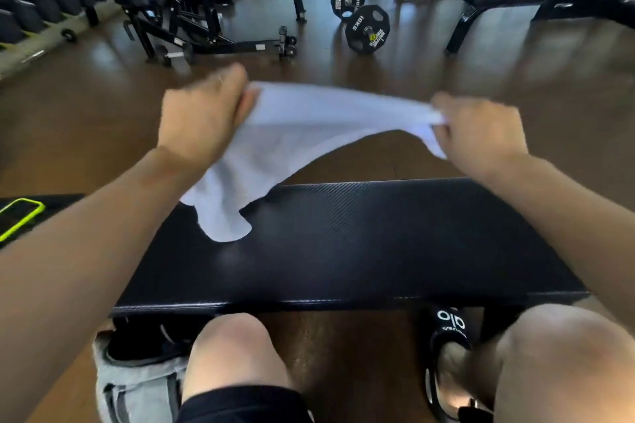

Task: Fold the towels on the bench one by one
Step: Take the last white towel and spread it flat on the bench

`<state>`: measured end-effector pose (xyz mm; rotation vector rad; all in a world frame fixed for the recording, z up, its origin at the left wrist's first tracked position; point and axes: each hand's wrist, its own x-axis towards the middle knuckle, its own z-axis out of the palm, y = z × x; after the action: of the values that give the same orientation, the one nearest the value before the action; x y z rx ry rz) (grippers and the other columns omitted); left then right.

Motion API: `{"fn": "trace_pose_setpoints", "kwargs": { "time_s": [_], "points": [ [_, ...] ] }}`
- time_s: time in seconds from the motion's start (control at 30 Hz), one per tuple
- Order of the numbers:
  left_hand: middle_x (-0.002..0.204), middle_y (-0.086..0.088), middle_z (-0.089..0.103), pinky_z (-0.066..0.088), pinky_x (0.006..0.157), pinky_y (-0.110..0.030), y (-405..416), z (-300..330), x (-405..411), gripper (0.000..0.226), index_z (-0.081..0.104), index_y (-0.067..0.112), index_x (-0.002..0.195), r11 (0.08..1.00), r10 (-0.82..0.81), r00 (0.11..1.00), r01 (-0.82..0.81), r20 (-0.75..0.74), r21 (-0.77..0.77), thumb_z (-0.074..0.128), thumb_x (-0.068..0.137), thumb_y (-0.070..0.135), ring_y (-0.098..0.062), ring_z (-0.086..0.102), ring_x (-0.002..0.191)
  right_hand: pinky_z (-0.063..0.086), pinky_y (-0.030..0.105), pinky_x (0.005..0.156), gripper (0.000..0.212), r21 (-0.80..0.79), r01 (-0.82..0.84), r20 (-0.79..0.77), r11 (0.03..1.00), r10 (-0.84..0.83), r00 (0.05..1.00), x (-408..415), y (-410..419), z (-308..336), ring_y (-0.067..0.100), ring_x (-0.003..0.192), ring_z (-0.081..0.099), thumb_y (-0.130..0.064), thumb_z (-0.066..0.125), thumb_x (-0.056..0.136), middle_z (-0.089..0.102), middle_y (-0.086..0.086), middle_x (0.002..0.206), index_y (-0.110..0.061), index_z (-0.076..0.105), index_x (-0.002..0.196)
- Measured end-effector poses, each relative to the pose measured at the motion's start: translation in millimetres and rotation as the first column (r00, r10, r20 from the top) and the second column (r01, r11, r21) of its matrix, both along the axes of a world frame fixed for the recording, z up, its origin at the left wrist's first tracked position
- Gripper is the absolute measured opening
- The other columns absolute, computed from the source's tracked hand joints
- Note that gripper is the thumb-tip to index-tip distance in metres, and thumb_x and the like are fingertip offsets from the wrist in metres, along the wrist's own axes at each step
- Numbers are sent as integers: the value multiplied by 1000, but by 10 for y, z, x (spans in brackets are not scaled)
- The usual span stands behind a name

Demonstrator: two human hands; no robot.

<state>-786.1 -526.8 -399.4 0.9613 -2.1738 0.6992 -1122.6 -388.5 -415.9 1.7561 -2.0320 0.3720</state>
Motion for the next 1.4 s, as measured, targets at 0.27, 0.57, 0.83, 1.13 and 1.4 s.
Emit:
{"fn": "trace_pose_setpoints", "kwargs": {
  "time_s": [0.27,0.57,0.83,1.13,1.4],
  "points": [
    [66,1,52,35,33,-26,712,-1520,361,12,39,20,92,814,-526,776,340,348,471,39,95,31,-24,53,43,51,34,77,19,865,113,-76,490,-95,993,42,393,-895,24,93,61,-17,46,93,60,-2,103,-22,62,102],
    [91,10,61,46,65,-32,822,-1465,301,65,50,28,112,693,-271,951,86,148,716,15,91,78,-17,54,65,47,33,75,22,935,255,-259,247,-17,966,506,279,-761,25,95,63,-22,71,80,52,-2,87,-22,58,99],
    [153,-11,44,40,109,-46,163,-1363,258,55,33,17,154,367,305,927,-327,219,871,34,106,43,-32,42,137,43,37,90,39,544,-412,286,731,300,910,1309,-171,-1098,28,117,53,-33,48,98,54,4,125,-20,50,134],
    [79,-10,44,33,60,-33,-22,-1175,26,7,49,19,78,-73,310,923,-216,228,974,55,78,24,-28,41,69,41,40,95,46,487,-405,288,774,295,911,1575,-333,-1464,29,124,44,-43,41,101,45,8,139,-26,43,144],
    [69,-10,45,32,59,-33,-20,-1150,-31,20,54,13,74,-184,104,955,-257,279,949,63,69,31,-25,39,64,37,39,88,46,522,-399,268,754,300,916,1580,-399,-1462,29,121,38,-43,40,99,35,5,142,-30,39,143]
  ]
}}
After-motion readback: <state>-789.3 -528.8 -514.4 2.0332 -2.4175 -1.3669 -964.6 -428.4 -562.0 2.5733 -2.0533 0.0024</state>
